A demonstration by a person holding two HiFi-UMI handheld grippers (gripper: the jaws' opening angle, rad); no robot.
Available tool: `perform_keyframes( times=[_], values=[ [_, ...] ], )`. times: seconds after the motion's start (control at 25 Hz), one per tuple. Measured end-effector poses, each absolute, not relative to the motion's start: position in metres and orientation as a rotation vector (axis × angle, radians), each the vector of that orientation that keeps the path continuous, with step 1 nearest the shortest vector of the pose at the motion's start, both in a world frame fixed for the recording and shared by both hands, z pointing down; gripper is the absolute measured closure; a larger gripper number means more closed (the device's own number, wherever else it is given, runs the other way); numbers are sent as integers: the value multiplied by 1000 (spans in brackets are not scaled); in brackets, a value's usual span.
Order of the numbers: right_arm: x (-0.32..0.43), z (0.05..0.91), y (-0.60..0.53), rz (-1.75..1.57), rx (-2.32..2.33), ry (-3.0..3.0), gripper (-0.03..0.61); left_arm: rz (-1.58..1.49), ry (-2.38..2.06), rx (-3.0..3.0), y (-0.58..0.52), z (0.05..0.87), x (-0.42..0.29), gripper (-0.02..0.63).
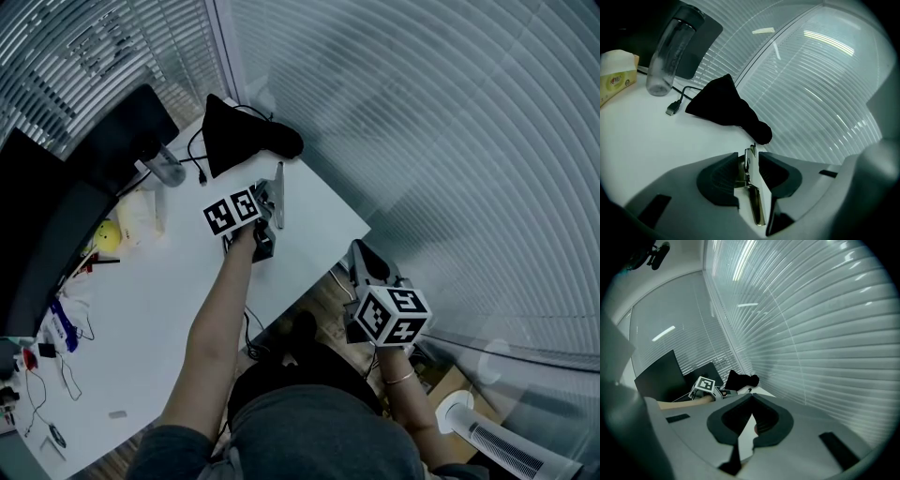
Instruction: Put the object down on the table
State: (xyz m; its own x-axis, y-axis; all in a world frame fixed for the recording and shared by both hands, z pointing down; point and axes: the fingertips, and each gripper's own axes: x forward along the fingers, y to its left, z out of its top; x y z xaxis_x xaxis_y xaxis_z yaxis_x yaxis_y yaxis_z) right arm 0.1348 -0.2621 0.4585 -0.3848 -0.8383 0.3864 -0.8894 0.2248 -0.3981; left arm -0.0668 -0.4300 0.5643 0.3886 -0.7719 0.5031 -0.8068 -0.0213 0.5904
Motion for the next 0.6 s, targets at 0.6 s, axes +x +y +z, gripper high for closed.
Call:
perform_keyframes(
  times=[0.6],
  values=[
    [115, 454, -260, 864, 1639, -2428, 574, 92, -1472, 1825, -407, 547, -100, 488]
  ],
)
